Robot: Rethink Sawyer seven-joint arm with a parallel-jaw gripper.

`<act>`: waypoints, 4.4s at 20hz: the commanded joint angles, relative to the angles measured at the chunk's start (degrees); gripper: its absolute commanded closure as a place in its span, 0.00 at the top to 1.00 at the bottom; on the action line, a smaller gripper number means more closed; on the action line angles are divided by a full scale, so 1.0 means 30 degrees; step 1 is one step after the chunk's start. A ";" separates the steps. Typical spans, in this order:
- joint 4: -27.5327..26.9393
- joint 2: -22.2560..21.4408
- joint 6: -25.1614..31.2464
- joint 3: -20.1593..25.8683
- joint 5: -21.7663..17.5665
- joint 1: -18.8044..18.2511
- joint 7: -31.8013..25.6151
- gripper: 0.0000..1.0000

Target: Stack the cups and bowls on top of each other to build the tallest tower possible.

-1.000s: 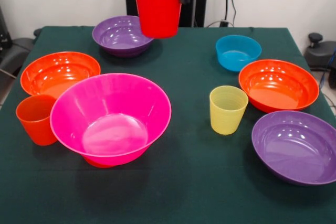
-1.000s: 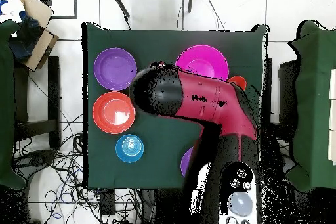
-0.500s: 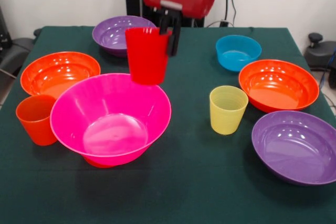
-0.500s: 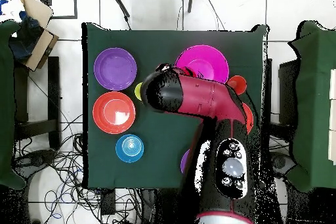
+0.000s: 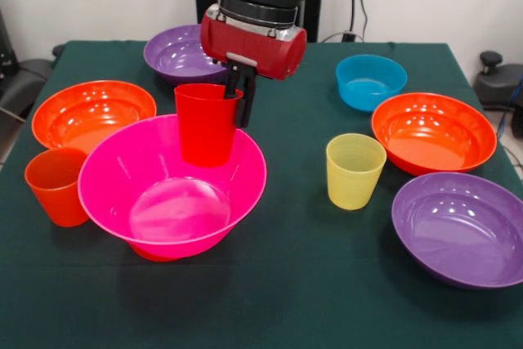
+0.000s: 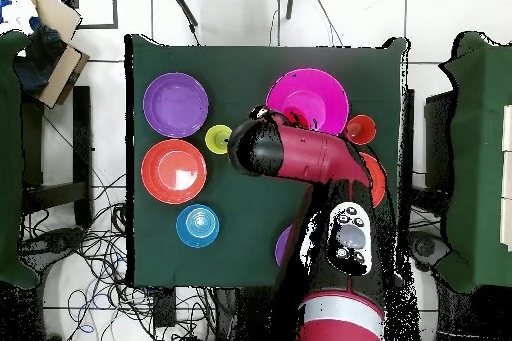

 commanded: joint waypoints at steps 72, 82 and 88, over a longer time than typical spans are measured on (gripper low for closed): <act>0.0191 0.0644 0.3778 0.1975 -0.2000 -0.1348 -0.0828 0.00; -0.1115 0.1141 0.3107 0.1265 -0.2704 -0.1119 -0.0922 0.00; -0.2389 0.1266 0.3740 0.1223 -0.3309 -0.1152 -0.1440 0.00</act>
